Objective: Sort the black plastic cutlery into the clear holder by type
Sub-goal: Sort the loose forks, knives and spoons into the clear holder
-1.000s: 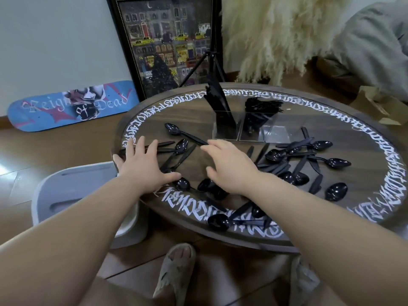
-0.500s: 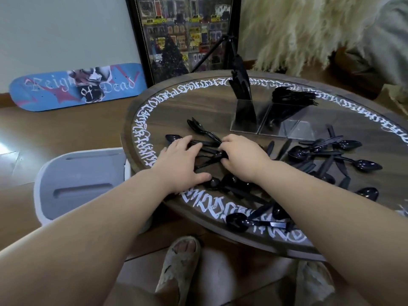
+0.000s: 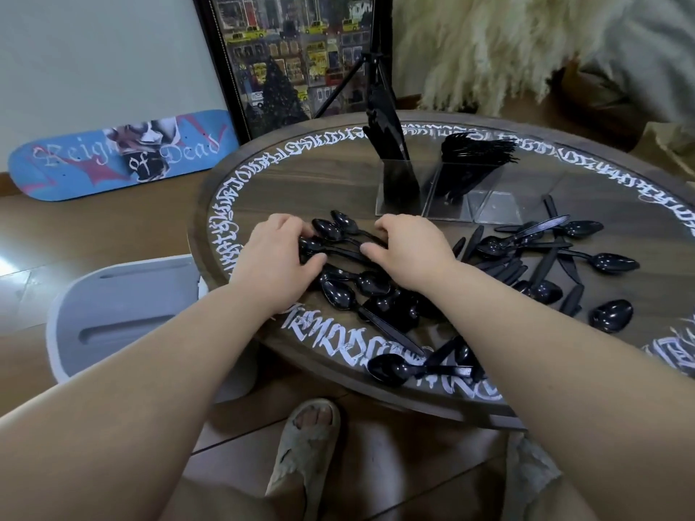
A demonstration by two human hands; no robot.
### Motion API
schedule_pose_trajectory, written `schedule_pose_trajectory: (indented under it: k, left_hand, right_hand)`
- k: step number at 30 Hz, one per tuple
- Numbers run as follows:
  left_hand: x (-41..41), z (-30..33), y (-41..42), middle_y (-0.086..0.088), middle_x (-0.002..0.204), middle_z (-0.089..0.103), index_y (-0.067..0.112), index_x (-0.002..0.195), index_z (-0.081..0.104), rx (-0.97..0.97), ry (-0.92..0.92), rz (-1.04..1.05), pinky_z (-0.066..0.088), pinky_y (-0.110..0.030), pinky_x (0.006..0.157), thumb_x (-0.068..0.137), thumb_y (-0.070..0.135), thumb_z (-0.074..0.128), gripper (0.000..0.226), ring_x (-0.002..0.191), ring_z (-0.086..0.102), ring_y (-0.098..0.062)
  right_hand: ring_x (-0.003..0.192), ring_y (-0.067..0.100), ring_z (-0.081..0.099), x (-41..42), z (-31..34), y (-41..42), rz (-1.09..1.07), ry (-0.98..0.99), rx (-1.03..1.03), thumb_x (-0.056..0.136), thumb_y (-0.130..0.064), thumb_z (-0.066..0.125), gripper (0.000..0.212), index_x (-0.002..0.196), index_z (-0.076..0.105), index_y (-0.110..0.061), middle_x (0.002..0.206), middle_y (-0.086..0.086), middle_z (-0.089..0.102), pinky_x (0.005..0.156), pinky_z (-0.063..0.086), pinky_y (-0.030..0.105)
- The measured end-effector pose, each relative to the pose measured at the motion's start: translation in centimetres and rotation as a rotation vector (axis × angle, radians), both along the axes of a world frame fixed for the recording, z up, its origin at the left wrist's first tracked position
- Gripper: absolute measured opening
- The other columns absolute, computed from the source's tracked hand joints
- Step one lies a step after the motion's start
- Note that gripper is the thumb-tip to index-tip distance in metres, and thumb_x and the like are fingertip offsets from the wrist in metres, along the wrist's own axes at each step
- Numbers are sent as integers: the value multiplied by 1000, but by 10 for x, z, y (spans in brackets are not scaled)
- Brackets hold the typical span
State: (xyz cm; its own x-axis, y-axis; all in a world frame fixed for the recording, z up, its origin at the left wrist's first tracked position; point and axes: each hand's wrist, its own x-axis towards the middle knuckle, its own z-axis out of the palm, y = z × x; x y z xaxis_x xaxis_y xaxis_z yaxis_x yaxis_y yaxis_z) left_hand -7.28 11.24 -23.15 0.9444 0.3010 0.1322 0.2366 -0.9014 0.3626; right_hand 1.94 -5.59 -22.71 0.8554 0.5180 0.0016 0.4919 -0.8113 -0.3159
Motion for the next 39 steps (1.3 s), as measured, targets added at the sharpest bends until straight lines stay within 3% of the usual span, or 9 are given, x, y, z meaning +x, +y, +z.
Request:
schedule_pose_trajectory:
  k: [3, 12, 16, 21, 26, 29, 32, 36, 39]
  left_hand:
    - [0, -4, 3, -2, 133, 46, 19, 126, 51, 23, 52, 24, 38, -35, 99, 89, 38, 60, 42, 122, 43, -23]
    - [-1, -3, 8, 1, 150, 32, 20, 139, 45, -22, 117, -29, 36, -34, 105, 94, 28, 54, 47, 130, 42, -22]
    - [-1, -1, 8, 1, 150, 31, 22, 135, 49, -33, 72, -27, 36, -35, 104, 93, 28, 54, 43, 129, 42, -22]
    - [2, 8, -1, 2, 143, 38, 21, 127, 55, -37, -4, -16, 37, -34, 98, 94, 27, 52, 34, 126, 42, -21]
    - [11, 25, -31, 6, 132, 50, 24, 118, 63, -99, -76, -46, 34, -26, 94, 97, 32, 47, 28, 121, 44, -19]
    - [16, 41, -63, 3, 124, 57, 23, 109, 69, -161, -71, -103, 38, -29, 92, 98, 33, 43, 30, 115, 50, -22]
    - [14, 56, -93, -5, 102, 63, 12, 82, 66, -213, -29, -145, 41, -32, 79, 100, 37, 39, 41, 97, 56, -25]
    - [10, 70, -123, -8, 61, 52, -1, 80, 61, -356, -3, -154, 34, -31, 58, 99, 39, 41, 49, 61, 48, -21]
    - [7, 70, -135, -4, 55, 46, -2, 74, 63, -626, 7, -61, 31, -24, 49, 94, 34, 54, 42, 48, 37, -11]
  right_hand:
    - [103, 28, 55, 0, -4, 13, 7, 10, -89, 87, -52, 59, 44, 110, 63, -15, 108, 7, 58, 75, 43, 31]
    - [84, 26, 51, 2, -3, 21, -6, 124, -50, 92, -34, 57, 23, 85, 56, -13, 80, 1, 51, 68, 37, 29]
    - [87, 26, 49, 2, 1, 14, -3, 106, -5, 95, -29, 53, 17, 87, 49, -14, 87, 2, 51, 70, 36, 30]
    - [96, 30, 56, 3, 20, -13, -12, 48, 83, 95, -28, 53, 17, 94, 57, -12, 89, 6, 58, 70, 35, 29]
    - [83, 22, 57, -9, 46, -50, -37, 113, 210, 96, -29, 54, 23, 105, 60, -9, 88, 2, 59, 68, 38, 28]
    - [71, 18, 57, -21, 61, -70, -85, 244, 312, 96, -28, 54, 16, 96, 61, -13, 83, 0, 64, 59, 44, 27]
    - [72, 20, 62, -32, 72, -89, -154, 397, 483, 95, -24, 57, 13, 90, 64, -15, 80, 1, 68, 70, 51, 35]
    - [71, 20, 61, -46, 72, -106, -203, 516, 617, 94, -21, 59, 16, 91, 66, -7, 78, 7, 69, 78, 55, 45]
    - [71, 20, 61, -52, 66, -111, -190, 537, 643, 94, -21, 59, 17, 90, 68, -7, 77, 4, 68, 83, 53, 46]
